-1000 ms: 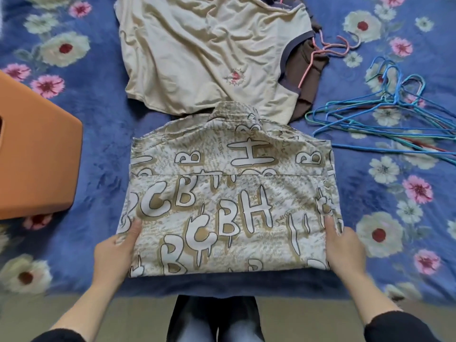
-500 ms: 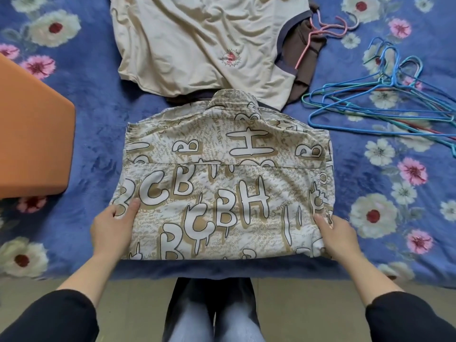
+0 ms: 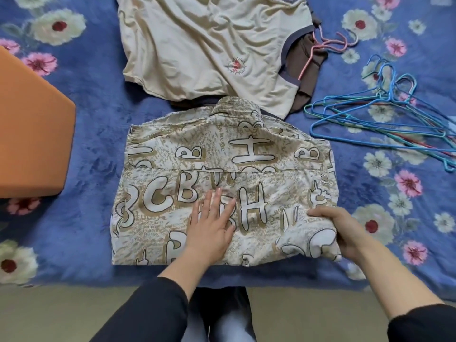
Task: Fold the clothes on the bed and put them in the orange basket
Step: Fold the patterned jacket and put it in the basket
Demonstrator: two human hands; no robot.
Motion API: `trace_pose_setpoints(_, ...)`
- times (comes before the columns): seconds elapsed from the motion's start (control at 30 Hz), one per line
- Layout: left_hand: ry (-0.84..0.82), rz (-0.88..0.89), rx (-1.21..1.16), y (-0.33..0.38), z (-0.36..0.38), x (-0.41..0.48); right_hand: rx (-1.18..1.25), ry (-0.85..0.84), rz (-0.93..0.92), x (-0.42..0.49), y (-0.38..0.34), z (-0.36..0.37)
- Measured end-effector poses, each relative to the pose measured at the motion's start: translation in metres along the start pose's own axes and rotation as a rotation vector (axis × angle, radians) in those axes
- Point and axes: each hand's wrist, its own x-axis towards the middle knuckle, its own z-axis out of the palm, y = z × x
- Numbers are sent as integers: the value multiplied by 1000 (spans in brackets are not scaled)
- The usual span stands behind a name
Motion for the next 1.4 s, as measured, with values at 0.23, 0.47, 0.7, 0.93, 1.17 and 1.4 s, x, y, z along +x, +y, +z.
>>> trace_pose_setpoints(0.23, -102, -297, -1206, -30, -67, -5, -140, -254, -375, -25, -19, 130)
trace_pose_setpoints(0.47, 88, -786, -2070, -143, -91, -49, -798, -619, -460, -29, 19, 255)
trace_pose_setpoints(0.7, 74, -637, -1603, -154, -77, -56, -915, -394, -461, 0, 47, 244)
trace_pose_setpoints(0.93, 400, -742, -960, -160, -59, -50, -1113, 177, -962, 25, 36, 218)
trace_pose_setpoints(1.17, 489, -270, -301, -129, -68, -24, -1548, 306, -1190, 66, 25, 223)
trace_pose_setpoints(1.4, 262, -120, 125, -171, -23, 9, -1860, 298, -931, 104, 1, 209)
